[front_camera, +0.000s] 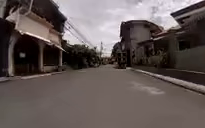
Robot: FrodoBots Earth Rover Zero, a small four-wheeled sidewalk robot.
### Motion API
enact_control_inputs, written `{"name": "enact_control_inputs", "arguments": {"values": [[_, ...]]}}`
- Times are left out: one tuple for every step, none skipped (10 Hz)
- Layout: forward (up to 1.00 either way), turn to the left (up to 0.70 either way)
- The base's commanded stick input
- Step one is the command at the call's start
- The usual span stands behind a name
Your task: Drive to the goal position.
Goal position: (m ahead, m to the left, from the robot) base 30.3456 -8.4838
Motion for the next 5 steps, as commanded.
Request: {"name": "enact_control_inputs", "arguments": {"values": [[1.0,0.0],[1.0,0.0],[1.0,0.0],[1.0,0.0],[1.0,0.0]]}}
